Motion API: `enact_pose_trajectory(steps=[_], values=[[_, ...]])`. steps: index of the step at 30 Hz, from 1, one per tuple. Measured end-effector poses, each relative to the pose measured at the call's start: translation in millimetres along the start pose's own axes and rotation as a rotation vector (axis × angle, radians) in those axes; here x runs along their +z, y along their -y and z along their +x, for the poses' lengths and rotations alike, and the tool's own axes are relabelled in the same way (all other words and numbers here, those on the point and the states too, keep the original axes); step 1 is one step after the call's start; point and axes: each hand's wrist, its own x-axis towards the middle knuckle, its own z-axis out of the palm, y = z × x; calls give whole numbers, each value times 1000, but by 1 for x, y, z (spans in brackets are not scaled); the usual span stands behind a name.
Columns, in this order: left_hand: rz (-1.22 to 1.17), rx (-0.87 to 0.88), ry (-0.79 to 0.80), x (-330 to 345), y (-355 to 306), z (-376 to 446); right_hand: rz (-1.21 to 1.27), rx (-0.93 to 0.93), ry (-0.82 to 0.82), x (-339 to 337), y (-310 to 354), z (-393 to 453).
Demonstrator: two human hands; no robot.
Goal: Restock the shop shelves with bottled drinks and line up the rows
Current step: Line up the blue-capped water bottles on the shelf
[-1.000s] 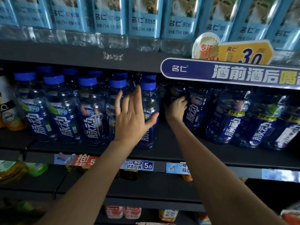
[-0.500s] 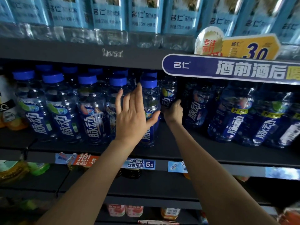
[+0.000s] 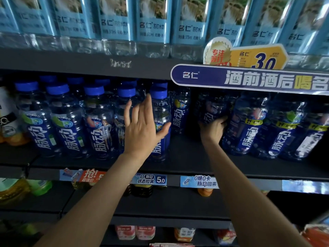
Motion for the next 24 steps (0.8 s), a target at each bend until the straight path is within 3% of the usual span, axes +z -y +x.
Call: enact_pose_trajectory(steps=[5,9,14,21,24], values=[[1,5,4,1,-1,-1,31,-11,21,-6,4,-9],[11,6,5,0,-1,-1,65,-185,82,0,0,-47],[13,6,36,-1,-1,-1,87,-267,190,14,14,-66],[10,-4,47,-3,-1,1,199,-271,318,1,10,-40],[26,-14,48,-1,-2,0,379,-142,198,-13,-3,-21]])
